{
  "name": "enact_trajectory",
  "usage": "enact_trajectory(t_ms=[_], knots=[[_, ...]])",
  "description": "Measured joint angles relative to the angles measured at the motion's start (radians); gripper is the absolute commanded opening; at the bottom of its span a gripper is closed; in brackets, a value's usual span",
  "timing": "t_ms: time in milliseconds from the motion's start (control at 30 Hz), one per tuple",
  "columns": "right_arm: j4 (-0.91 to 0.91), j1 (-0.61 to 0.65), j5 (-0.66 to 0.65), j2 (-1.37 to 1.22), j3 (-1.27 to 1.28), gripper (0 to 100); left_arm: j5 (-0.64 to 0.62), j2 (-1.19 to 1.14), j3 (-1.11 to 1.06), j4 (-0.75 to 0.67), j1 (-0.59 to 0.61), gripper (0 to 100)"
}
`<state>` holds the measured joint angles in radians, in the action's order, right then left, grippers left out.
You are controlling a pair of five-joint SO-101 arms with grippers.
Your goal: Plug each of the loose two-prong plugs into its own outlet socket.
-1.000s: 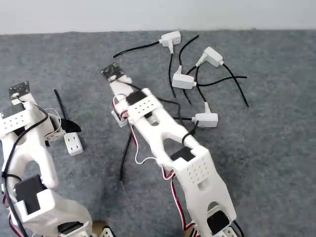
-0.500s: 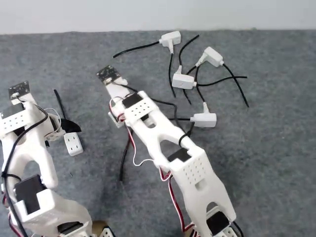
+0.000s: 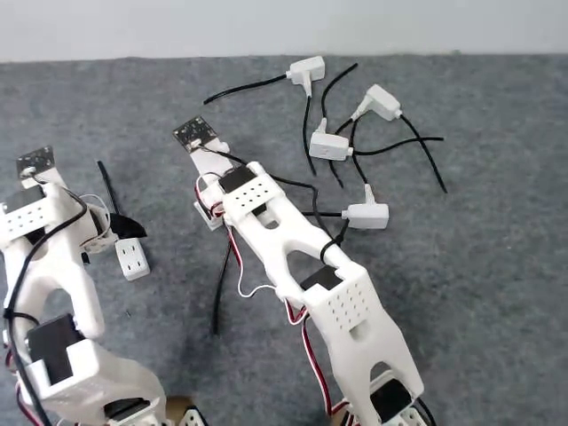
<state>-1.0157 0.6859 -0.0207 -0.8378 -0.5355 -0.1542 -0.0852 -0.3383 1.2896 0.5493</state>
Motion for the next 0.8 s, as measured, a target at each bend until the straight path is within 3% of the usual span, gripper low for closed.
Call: enact_trajectory(t_ms=[167, 267, 467, 633, 800], knots=[[-0.063, 0.002, -0.006, -0.014, -0.049, 0.8, 0.0, 0.0, 0.0, 0.0, 0.0, 39], [-0.103, 0.003, -0.075, -0.009, -0.049, 0.8, 0.0, 0.0, 0.0, 0.0, 0.0, 39], [-0.288, 0.009, -0.118, 0.138, -0.101, 0.8, 0.0, 0.029, 0.025, 0.052, -0.002, 39], [-0.453, 0.015, -0.192, 0.359, -0.14, 0.8, 0.0, 0.222, 0.143, 0.193, -0.044, 39], [-0.621, 0.078, -0.304, 0.551, -0.14, 0.8, 0.003, 0.459, 0.161, 0.186, -0.15, 39]])
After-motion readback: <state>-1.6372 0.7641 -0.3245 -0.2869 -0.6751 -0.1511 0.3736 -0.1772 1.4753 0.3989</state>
